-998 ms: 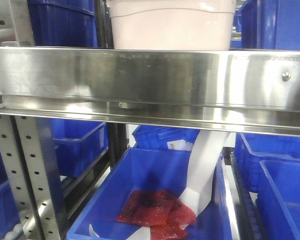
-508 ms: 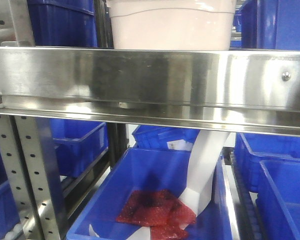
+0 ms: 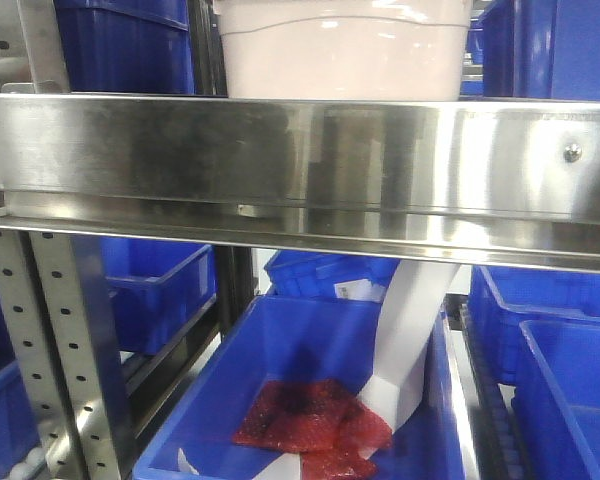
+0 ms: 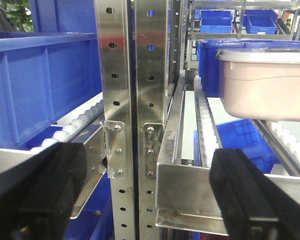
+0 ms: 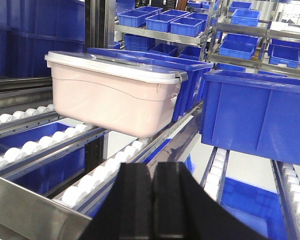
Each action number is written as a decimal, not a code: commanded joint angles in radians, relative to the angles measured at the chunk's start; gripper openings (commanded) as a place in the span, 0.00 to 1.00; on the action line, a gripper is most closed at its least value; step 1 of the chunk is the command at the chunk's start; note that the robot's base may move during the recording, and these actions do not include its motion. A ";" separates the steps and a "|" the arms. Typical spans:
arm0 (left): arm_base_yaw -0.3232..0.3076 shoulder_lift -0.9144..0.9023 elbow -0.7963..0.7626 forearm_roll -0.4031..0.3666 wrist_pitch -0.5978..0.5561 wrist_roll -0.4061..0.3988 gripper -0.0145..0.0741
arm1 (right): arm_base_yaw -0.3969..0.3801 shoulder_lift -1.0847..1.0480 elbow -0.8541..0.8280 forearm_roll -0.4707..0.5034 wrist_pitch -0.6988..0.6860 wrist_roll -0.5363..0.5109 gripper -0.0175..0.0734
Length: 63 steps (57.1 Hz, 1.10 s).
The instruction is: Grab white bin and place on right shelf
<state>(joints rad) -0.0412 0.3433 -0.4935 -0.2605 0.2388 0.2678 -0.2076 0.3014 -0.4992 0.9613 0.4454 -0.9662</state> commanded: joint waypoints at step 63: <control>-0.001 0.004 -0.029 -0.013 -0.088 0.000 0.03 | 0.000 0.006 -0.026 0.030 -0.046 0.000 0.27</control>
<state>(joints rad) -0.0412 0.3433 -0.4935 -0.2648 0.2408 0.2678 -0.2076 0.3014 -0.4992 0.9613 0.4454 -0.9655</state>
